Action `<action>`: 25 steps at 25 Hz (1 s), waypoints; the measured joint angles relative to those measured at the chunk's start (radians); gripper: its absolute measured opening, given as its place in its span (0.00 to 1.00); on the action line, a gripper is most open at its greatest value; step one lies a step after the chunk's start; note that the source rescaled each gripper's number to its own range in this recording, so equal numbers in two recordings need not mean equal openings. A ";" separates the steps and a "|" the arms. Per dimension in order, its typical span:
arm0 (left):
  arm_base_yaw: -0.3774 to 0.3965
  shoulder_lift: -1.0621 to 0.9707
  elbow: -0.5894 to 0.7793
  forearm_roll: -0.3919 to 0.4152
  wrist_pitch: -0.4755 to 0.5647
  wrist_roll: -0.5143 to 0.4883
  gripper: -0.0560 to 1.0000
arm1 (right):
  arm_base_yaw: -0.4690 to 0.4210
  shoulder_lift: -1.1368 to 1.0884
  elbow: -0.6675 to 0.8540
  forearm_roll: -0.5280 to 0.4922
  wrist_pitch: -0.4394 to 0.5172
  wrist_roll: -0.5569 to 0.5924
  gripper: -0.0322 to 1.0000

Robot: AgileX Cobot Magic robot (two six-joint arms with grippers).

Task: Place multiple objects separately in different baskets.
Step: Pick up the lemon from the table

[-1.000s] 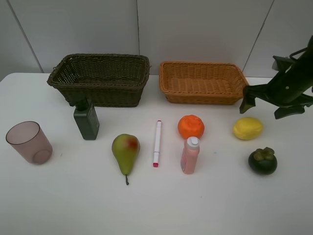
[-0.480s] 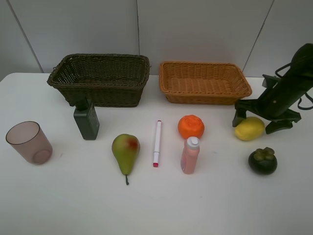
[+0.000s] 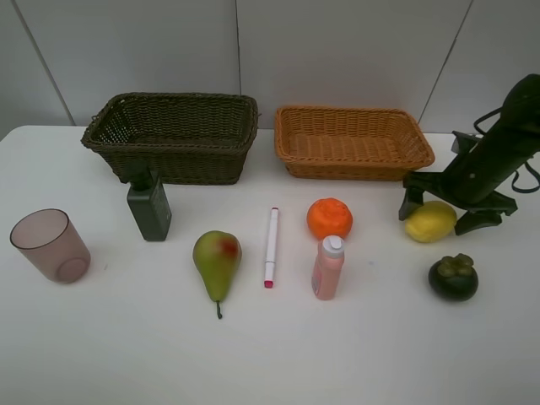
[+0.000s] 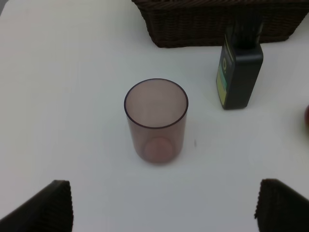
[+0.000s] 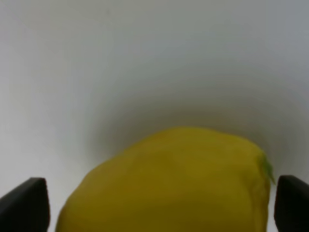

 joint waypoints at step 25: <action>0.000 0.000 0.000 0.000 0.000 0.000 1.00 | 0.000 -0.090 0.000 0.000 0.061 -0.003 0.75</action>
